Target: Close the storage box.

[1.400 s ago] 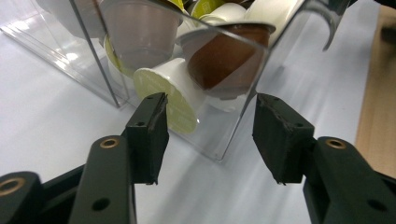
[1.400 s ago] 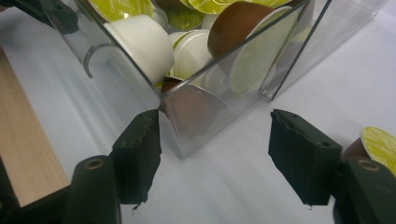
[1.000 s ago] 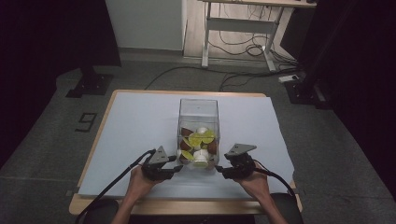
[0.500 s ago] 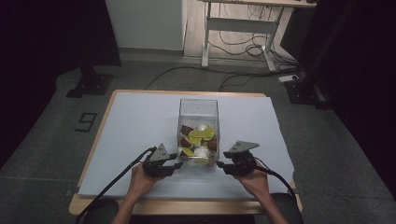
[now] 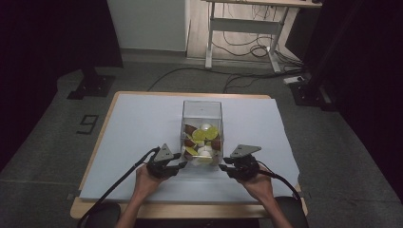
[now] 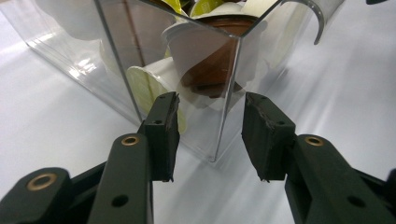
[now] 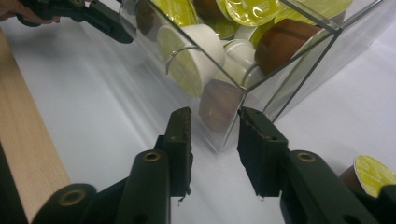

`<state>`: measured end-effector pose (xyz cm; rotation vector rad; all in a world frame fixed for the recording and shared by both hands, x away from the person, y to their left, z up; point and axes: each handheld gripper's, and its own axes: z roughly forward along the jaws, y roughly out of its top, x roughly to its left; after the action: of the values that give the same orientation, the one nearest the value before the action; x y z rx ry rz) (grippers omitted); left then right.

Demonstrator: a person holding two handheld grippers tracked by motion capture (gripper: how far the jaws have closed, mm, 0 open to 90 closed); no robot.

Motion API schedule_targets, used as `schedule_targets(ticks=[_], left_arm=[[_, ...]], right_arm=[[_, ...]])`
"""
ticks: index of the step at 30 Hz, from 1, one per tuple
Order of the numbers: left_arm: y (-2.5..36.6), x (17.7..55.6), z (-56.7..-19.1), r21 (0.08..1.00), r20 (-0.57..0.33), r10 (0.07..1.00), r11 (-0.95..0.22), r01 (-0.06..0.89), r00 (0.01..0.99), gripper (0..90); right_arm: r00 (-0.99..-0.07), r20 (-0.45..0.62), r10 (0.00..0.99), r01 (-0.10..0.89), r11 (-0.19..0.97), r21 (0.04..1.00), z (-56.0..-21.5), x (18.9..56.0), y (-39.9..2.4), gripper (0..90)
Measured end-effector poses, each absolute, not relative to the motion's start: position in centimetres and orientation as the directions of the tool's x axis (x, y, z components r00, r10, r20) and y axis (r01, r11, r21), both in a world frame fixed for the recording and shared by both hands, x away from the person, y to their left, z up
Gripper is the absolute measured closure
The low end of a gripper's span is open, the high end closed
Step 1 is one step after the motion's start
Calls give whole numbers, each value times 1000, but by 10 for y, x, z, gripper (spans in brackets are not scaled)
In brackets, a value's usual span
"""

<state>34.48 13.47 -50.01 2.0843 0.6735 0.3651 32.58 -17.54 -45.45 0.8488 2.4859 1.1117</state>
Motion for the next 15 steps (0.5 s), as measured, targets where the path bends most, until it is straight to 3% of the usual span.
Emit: schedule_targets(ticks=[15], left_arm=[[132, 348, -503, 839, -3, 616, -427, 337, 788, 554]], right_arm=[[-811, 3, 585, 386, 530, 755, -453, 332, -155, 729]])
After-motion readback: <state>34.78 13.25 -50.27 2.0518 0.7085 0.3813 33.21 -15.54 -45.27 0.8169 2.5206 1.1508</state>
